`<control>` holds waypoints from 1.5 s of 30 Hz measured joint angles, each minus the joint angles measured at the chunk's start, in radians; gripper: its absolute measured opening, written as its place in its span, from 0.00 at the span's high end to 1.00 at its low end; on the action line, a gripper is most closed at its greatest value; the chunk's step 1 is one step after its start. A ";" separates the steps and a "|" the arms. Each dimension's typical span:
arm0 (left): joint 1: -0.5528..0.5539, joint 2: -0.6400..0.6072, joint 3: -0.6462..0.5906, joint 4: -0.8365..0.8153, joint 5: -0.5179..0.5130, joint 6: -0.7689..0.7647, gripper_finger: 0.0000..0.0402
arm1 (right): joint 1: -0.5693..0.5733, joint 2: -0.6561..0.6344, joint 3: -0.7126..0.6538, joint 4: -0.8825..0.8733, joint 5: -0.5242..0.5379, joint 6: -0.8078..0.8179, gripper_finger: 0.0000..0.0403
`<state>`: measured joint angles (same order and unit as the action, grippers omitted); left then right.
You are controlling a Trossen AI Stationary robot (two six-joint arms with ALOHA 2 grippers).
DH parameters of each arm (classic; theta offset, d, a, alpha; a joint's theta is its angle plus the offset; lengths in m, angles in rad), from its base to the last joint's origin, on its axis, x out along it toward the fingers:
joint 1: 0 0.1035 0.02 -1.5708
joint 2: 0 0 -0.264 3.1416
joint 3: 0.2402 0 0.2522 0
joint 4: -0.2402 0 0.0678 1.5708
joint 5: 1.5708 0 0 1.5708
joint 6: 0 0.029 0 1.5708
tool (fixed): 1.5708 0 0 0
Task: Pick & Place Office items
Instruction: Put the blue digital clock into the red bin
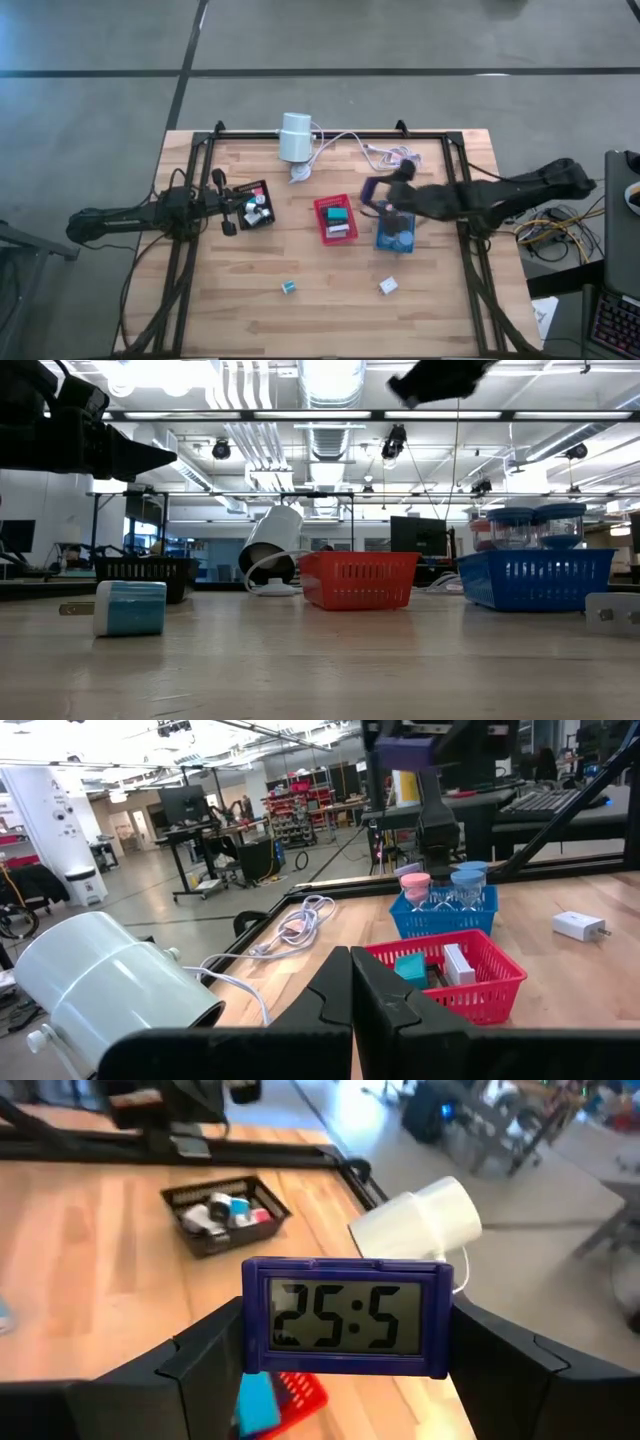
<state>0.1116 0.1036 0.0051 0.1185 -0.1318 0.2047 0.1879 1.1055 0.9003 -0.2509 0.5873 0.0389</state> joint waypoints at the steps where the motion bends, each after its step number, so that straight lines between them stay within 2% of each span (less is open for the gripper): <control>1: 0.000 0.000 0.000 0.000 0.000 0.000 1.00 | -0.025 0.040 0.033 -0.010 -0.016 0.000 0.30; 9: 0.000 0.000 0.000 0.000 0.000 0.000 1.00 | -0.185 0.381 0.228 -0.046 -0.315 -0.039 0.30; 14: 0.000 0.000 0.000 0.000 0.000 0.000 1.00 | -0.234 0.571 0.339 -0.122 -0.396 -0.026 0.30; 18: 0.000 0.000 0.000 -0.001 0.000 0.000 1.00 | -0.266 0.662 0.409 -0.189 -0.478 -0.012 0.30; 24: 0.000 0.000 0.000 -0.002 0.000 0.000 1.00 | -0.283 0.744 0.476 -0.292 -0.538 -0.051 0.30; 28: 0.000 0.000 0.000 -0.002 0.000 0.000 1.00 | -0.288 0.768 0.488 -0.300 -0.612 -0.110 0.30; 45: 0.000 0.002 0.000 -0.004 0.000 0.000 1.00 | -0.291 0.826 0.484 -0.287 -0.614 -0.120 0.30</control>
<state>0.1117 0.1059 0.0051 0.1146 -0.1320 0.2050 -0.1036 1.9311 1.3838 -0.5383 -0.0269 -0.0812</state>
